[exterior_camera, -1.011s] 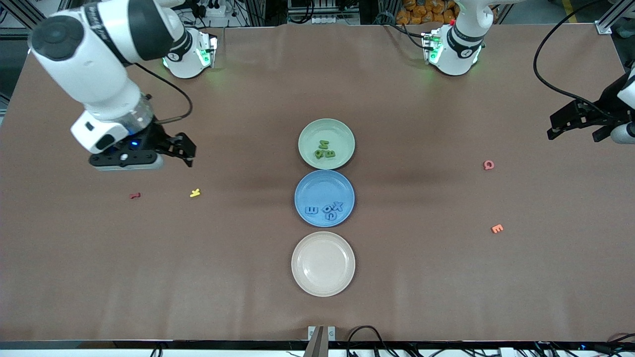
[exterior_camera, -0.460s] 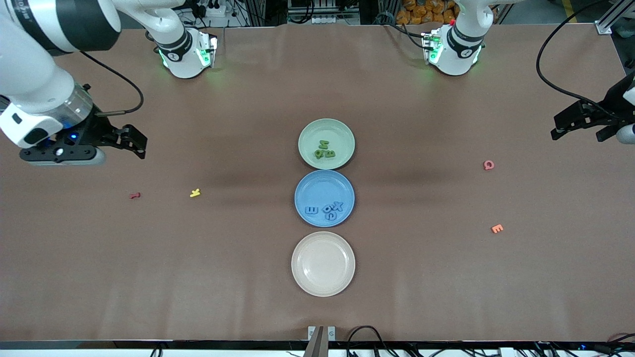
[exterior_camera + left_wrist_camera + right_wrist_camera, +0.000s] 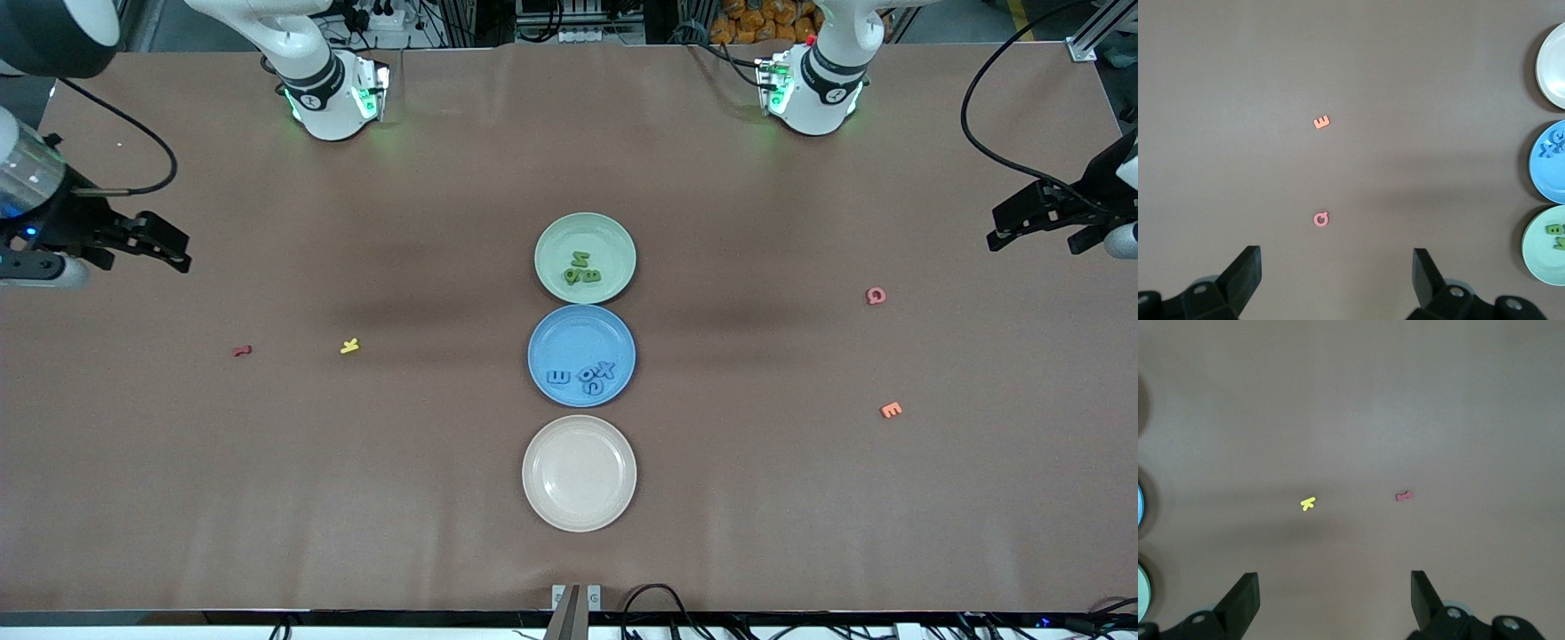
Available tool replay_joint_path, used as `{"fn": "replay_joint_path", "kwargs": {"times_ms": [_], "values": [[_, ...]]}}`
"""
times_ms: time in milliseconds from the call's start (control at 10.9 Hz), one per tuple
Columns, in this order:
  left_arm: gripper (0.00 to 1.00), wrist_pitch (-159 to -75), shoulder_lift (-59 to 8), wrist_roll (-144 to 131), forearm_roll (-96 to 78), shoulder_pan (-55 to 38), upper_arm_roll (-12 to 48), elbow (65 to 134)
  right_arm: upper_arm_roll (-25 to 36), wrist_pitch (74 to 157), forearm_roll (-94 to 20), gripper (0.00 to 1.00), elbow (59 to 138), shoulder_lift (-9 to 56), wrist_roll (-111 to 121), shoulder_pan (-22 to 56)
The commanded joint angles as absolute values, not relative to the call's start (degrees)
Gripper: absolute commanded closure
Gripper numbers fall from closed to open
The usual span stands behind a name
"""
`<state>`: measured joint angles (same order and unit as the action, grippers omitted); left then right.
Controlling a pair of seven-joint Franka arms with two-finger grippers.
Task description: Sort letters by color into matching plates
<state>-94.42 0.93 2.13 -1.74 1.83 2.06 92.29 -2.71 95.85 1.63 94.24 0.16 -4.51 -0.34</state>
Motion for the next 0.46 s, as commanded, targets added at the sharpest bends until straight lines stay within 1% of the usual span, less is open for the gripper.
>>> {"fn": "replay_joint_path", "kwargs": {"times_ms": [0,368], "values": [[0.00,-93.5,0.8,2.5,-1.8,2.0,2.1,91.7,-2.8,95.4,0.4,0.00,93.3,-0.3,-2.2,-0.7],[0.00,-93.5,0.8,2.5,-1.8,2.1,2.1,91.7,-3.2,95.5,0.3,0.00,92.7,0.1,-2.2,-0.5]]}}
